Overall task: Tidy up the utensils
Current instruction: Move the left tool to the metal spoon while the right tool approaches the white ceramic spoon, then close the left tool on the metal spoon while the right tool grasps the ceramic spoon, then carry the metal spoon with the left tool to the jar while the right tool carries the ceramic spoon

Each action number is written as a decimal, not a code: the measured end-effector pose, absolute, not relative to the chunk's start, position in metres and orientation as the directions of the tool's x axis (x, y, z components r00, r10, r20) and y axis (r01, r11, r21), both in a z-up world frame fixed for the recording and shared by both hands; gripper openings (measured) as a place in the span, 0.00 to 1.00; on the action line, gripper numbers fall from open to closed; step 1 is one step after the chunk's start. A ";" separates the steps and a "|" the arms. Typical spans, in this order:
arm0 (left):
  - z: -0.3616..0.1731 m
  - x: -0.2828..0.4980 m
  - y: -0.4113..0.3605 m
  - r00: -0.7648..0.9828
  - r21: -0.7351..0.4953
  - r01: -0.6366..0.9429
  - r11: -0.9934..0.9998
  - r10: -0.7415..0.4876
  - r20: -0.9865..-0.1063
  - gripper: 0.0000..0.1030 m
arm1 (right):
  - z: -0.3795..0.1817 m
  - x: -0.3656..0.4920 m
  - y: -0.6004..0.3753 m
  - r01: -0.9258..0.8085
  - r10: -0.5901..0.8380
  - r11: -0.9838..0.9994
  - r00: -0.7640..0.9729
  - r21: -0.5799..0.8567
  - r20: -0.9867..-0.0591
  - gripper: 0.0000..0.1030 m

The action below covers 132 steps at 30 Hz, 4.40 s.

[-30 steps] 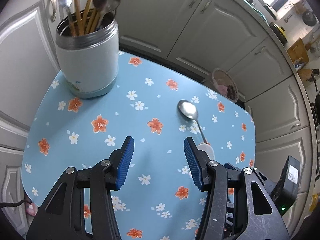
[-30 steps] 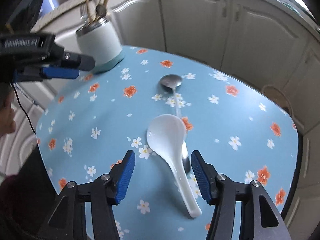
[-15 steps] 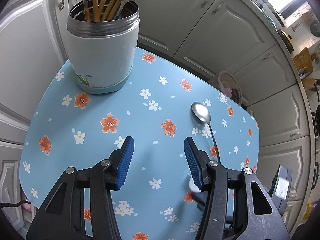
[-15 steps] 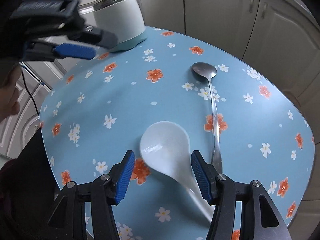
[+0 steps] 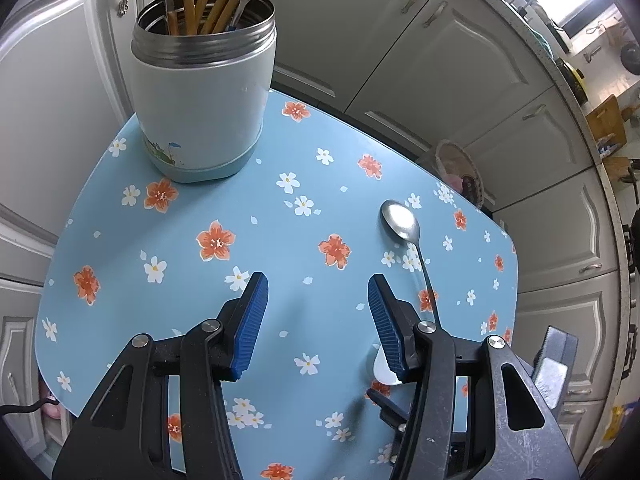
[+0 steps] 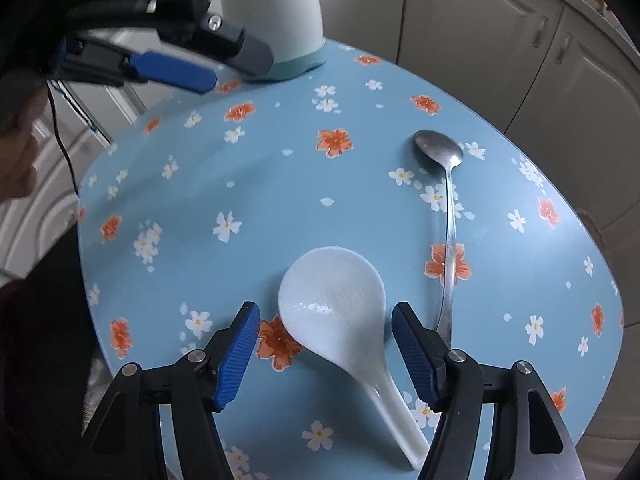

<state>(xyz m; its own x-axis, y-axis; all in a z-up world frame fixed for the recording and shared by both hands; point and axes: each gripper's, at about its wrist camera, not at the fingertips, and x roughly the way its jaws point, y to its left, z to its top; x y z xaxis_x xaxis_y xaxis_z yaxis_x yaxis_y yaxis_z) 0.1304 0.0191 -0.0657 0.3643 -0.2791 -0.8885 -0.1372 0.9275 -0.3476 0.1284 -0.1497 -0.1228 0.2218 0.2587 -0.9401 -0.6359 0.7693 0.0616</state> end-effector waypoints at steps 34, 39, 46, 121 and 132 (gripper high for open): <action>-0.113 0.216 -0.083 0.275 -0.295 -0.274 0.915 -0.219 -0.936 0.68 | -0.082 0.093 -0.267 -0.404 0.431 0.872 0.364 0.277 -0.826 0.51; -0.115 0.227 -0.097 0.281 -0.222 -0.268 0.938 -0.145 -0.949 0.68 | -0.084 0.094 -0.278 -0.398 0.451 0.867 0.367 0.301 -0.813 0.51; -0.118 0.232 -0.100 0.289 -0.188 -0.260 0.947 -0.109 -0.951 0.49 | -0.084 0.099 -0.292 -0.386 0.475 0.860 0.368 0.333 -0.800 0.51; 0.077 0.115 0.111 0.624 -0.326 -0.125 0.937 -0.181 -0.760 0.35 | 0.047 0.211 -0.132 -0.465 0.661 0.747 0.443 0.475 -0.606 0.51; 0.129 0.142 0.152 0.687 -0.229 -0.156 0.961 -0.061 -0.724 0.35 | 0.072 0.261 -0.081 -0.472 0.746 0.665 0.424 0.578 -0.512 0.51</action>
<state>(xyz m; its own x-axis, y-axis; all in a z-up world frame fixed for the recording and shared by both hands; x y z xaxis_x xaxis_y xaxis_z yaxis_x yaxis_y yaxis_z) 0.1423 0.1516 0.1285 0.6868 -0.0608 -0.7243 -0.1563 0.9608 -0.2289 0.2610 -0.0815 0.0720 0.4245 0.7465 -0.5124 -0.4723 0.6654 0.5780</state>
